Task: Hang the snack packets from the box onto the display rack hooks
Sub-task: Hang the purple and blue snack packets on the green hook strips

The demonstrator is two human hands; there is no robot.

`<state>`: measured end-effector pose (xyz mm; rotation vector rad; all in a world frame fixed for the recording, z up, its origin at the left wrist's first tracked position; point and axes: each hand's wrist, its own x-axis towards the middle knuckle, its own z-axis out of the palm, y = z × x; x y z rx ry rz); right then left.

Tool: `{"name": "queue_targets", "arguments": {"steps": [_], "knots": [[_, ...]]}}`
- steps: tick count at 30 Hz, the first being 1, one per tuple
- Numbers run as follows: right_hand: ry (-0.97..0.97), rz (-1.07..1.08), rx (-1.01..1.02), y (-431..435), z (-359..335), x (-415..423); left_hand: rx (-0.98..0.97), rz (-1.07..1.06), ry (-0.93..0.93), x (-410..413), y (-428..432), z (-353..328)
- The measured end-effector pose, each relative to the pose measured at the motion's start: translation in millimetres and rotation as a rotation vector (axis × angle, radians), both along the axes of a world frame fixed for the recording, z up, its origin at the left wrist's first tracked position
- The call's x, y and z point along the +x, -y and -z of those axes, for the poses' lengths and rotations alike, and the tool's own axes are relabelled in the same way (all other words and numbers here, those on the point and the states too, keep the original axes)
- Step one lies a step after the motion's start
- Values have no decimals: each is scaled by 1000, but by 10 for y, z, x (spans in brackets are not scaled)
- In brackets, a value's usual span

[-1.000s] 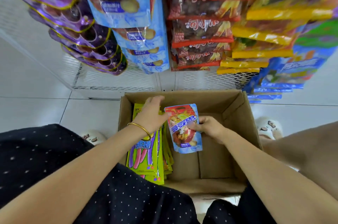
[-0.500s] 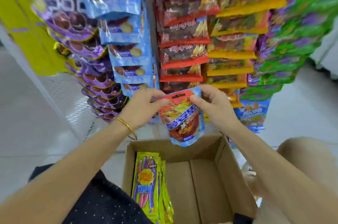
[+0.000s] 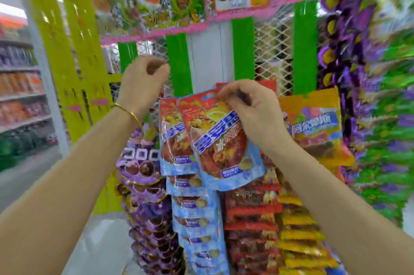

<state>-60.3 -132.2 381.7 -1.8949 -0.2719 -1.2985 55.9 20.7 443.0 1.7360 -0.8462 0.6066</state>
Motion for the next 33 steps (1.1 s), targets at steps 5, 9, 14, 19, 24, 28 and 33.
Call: {"name": "queue_targets", "arguments": {"steps": [5, 9, 14, 19, 24, 28, 33], "knots": [[-67, -4, 23, -79, -504, 564, -127, 115, -300, 355, 149, -310], [-90, 39, 31, -130, -657, 885, -171, 171, -429, 454, 151, -399], [-76, 120, 28, -165, -694, 1004, -130, 264, -451, 467, 215, -450], [-75, 198, 7, -170, -693, 1004, -140, 236, -421, 499, 283, -464], [-91, 242, -22, -184, -701, 953, -63, 205, -367, 537, 279, -484], [-129, 223, -20, -220, -694, 931, -10, 178, -322, 508, 281, -497], [-148, 222, -3, -237, -683, 913, -5, 168, -311, 513, 289, -486]]}}
